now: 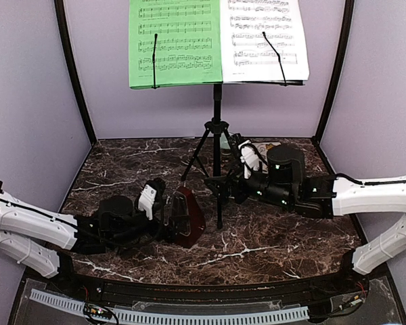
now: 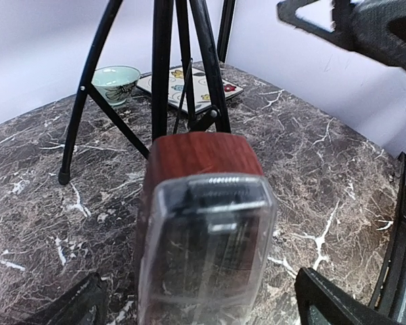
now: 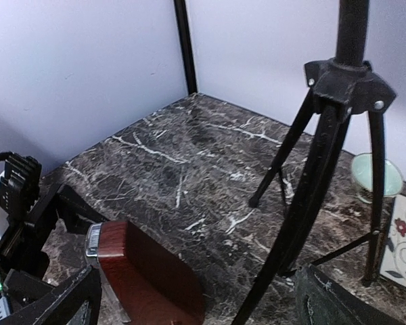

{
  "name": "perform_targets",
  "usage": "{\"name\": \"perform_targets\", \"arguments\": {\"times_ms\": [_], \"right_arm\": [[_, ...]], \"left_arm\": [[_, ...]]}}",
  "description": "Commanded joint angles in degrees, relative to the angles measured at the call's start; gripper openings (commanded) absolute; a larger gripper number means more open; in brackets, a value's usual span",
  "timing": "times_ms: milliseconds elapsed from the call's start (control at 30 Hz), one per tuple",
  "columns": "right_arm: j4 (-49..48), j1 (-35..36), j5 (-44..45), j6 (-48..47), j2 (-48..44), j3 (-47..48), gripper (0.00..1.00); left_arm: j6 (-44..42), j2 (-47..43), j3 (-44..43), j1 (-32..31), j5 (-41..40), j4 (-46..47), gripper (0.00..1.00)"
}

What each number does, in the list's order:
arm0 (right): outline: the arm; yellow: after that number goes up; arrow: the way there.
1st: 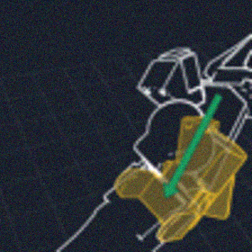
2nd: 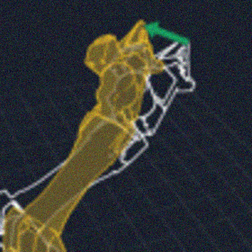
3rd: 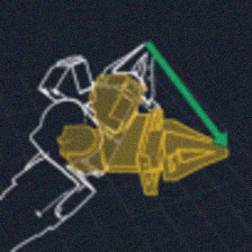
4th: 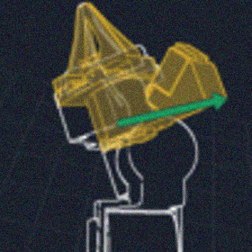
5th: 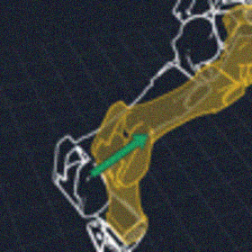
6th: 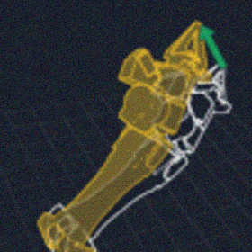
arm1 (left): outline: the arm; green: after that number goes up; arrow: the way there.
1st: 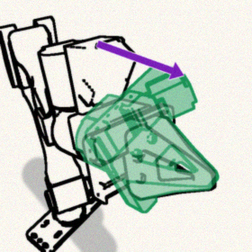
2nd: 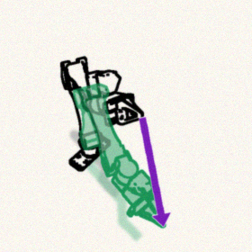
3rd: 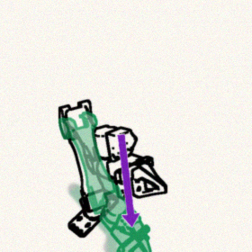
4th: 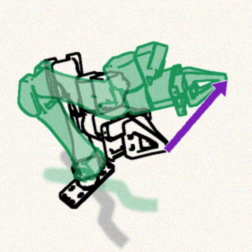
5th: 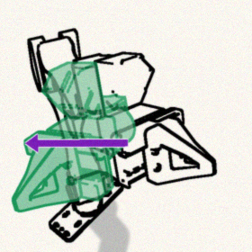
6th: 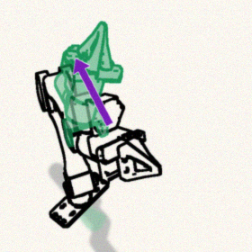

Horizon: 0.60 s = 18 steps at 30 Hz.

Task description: Set up the instrument practice props

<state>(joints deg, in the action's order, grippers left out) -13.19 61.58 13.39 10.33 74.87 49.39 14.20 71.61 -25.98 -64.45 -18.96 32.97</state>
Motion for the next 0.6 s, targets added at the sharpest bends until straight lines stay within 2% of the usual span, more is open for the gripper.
{"name": "perform_targets", "arguments": {"times_ms": [0, 133, 300, 567], "right_arm": [[1.8, -5.7, -16.3, 4.0, 3.1, 3.1, 1.00], [-0.5, -7.3, -24.7, 7.4, 6.4, 5.8, 1.00], [-4.4, -7.5, -33.2, 12.6, 11.0, 8.6, 1.00], [-5.7, -8.2, -36.0, 18.4, 17.1, 11.4, 0.94]], "left_arm": [[-0.1, -5.6, 4.1, 0.1, 1.6, 5.7, 0.99], [-2.5, -7.1, 4.3, 0.1, 2.1, 6.7, 0.97], [-5.3, -4.9, 1.8, 0.1, 1.4, 7.3, 0.92], [-9.8, -3.6, 0.2, 0.1, -0.5, 10.2, 0.85]]}}
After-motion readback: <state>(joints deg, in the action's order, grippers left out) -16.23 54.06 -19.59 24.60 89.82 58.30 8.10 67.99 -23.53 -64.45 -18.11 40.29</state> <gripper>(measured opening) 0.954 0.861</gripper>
